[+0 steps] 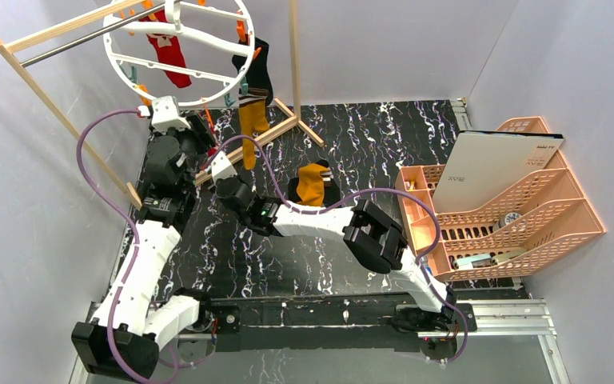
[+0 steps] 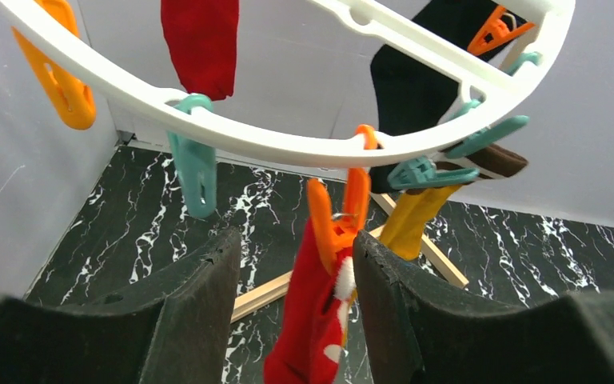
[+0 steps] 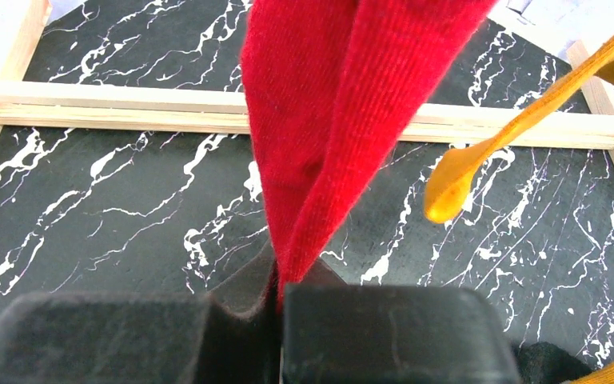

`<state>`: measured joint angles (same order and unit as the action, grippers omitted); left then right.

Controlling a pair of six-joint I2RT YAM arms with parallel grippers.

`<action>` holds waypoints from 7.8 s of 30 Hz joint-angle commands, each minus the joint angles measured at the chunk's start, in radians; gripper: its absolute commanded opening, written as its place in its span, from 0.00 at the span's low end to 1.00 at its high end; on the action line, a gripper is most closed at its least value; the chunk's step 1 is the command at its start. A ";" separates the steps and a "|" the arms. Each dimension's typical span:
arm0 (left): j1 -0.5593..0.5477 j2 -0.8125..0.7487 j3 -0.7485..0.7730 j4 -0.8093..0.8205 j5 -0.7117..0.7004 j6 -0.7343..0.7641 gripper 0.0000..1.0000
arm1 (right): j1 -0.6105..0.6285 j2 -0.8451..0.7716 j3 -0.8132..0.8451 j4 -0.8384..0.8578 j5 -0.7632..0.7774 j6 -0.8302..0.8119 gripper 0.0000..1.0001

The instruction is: Remove the socks clipped to the hanger

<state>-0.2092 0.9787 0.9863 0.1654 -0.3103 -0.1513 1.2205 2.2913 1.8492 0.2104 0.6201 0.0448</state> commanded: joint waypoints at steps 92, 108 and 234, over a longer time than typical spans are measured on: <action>0.092 0.112 0.146 0.025 0.153 -0.135 0.00 | 0.007 0.028 0.035 -0.027 0.000 0.003 0.01; 0.093 0.016 0.156 -0.095 0.010 0.042 0.00 | -0.038 -0.353 -0.434 -0.141 0.166 0.083 0.43; 0.114 -0.094 0.286 -0.363 0.460 -0.268 0.50 | -0.003 -0.142 -0.109 0.200 -0.260 -0.138 0.01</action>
<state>-0.1001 0.8505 1.2205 -0.1951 0.0925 -0.3992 1.2106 2.1487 1.6875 0.3916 0.3359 -0.0834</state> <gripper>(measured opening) 0.558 0.039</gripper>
